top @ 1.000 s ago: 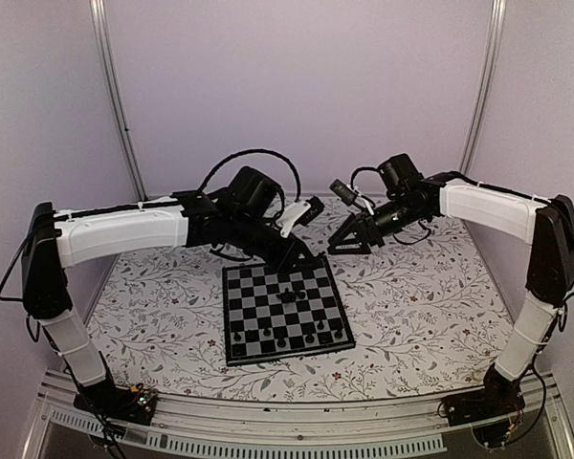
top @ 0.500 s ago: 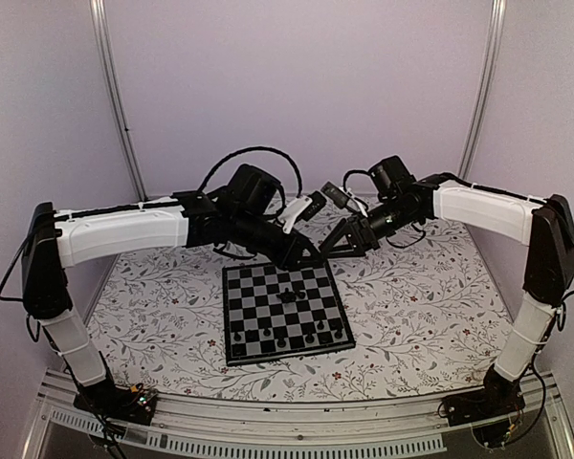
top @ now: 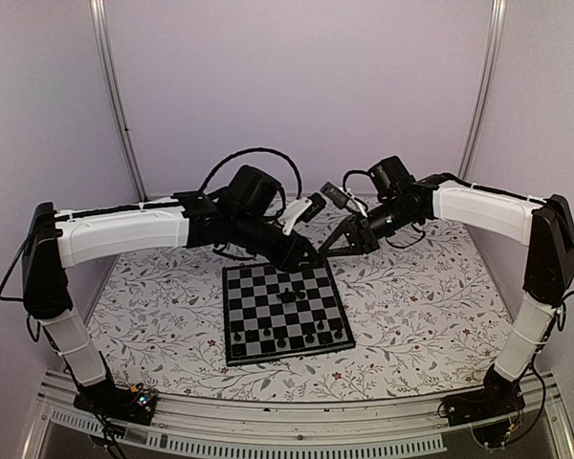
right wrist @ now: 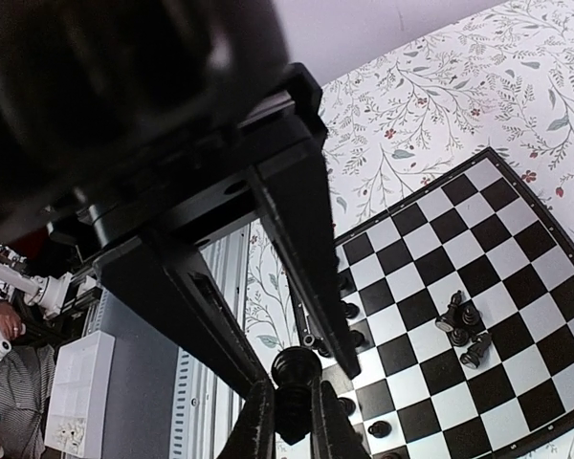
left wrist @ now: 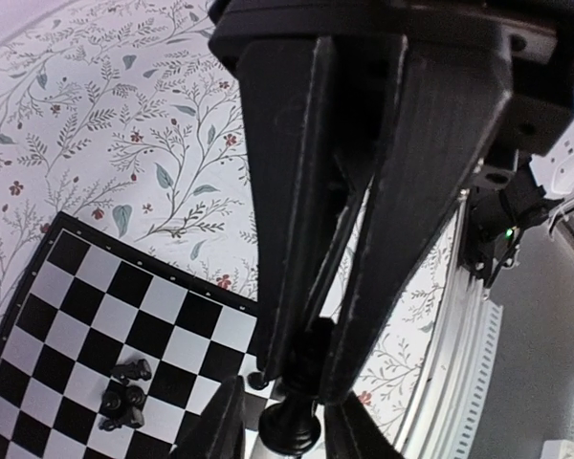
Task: Set up the chess pieces on the board
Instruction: Place the chess piece on the chessboard.
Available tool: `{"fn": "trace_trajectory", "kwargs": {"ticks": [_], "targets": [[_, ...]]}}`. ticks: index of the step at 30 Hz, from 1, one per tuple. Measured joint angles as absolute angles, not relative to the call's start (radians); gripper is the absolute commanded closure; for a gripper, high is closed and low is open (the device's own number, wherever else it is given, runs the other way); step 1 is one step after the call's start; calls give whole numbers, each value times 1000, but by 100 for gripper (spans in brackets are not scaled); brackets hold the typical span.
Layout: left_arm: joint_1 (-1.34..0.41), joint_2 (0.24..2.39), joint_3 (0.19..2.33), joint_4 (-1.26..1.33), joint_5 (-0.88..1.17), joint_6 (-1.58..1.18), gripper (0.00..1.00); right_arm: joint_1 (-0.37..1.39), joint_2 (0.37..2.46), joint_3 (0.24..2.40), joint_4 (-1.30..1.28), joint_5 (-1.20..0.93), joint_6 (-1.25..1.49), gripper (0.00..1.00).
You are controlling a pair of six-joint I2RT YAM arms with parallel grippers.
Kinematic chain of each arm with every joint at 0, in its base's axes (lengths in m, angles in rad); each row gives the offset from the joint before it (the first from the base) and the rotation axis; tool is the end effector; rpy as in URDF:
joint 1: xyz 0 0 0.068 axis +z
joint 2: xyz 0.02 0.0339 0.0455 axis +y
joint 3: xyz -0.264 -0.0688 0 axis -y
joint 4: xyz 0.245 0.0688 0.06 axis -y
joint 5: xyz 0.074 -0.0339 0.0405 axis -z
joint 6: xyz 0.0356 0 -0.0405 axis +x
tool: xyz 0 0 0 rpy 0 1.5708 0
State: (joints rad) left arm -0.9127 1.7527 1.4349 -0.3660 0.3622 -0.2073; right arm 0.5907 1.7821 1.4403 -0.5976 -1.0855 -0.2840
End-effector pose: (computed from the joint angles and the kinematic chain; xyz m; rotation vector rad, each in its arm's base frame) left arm 0.2361 -0.3261 0.2858 1.0219 2.1737 -0.9751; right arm 0.2979 0.2377 0.2729 -1.3789 1.8837 1.4796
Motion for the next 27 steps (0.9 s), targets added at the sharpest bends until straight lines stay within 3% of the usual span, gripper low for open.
{"fn": "trace_trajectory", "kwargs": {"ticks": [7,14,19,27], "targets": [[-912,1699,1359,-430,260,-129,64,601,1777,1430,-598,-994,-331,97],[-817,1547,1325,-506,46,-17,59,686,1725,1301,-561,-759,-452,97],[-698,1539,1336,-435,-129,60,59,825,1713,1217,-537,-597,-545,97],[-677,1606,1290,-290,-241,121,59,923,1716,1203,-535,-478,-626,97]]}}
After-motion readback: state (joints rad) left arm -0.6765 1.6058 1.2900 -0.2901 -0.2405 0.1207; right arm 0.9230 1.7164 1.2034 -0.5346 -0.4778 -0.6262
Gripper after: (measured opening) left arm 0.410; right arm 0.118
